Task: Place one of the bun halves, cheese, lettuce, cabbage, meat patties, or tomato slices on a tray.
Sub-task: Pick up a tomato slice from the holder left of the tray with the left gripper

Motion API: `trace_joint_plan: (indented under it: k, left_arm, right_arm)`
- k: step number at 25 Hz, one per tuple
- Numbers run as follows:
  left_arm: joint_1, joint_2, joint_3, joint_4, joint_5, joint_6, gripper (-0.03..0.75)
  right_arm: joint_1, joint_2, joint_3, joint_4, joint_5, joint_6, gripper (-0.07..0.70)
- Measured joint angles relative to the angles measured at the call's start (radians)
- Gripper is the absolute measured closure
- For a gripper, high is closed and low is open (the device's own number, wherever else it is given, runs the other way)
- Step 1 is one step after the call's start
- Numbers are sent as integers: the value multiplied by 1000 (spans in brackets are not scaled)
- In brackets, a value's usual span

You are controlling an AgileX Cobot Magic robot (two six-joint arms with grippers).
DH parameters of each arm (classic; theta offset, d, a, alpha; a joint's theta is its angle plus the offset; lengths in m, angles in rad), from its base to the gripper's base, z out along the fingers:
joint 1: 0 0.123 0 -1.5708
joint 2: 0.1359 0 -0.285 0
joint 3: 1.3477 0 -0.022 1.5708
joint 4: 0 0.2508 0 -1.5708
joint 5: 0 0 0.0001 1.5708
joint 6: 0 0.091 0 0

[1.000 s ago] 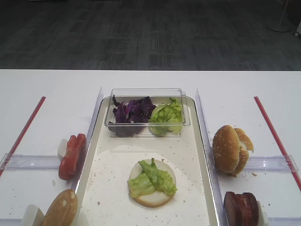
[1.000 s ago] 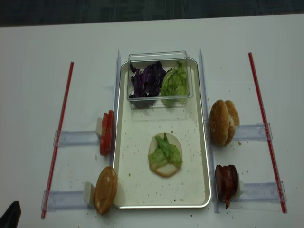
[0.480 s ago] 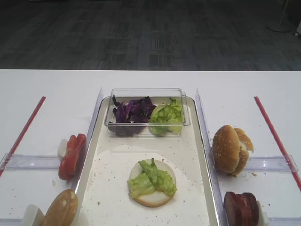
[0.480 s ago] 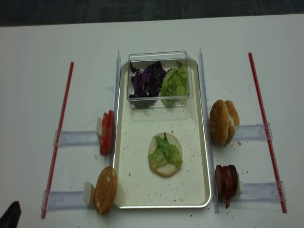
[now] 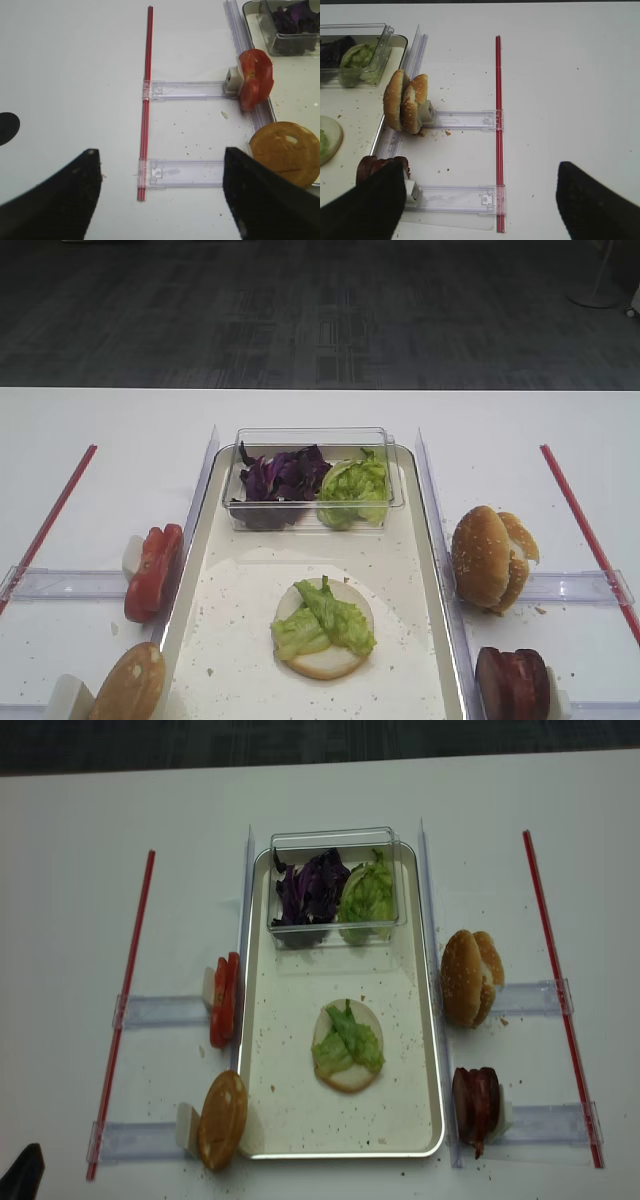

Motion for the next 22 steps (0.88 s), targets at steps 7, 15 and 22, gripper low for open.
trace_joint_plan:
  k: [7, 15, 22]
  left_arm:
    - [0, 0, 0, 0, 0, 0, 242]
    - [0, 197, 0, 0, 0, 0, 242]
    - [0, 574, 0, 0, -11, 0, 242]
  right_arm:
    - [0, 0, 0, 0, 0, 0, 20]
    - [0, 0, 0, 0, 0, 0, 111]
    - [0, 0, 0, 0, 0, 0, 200]
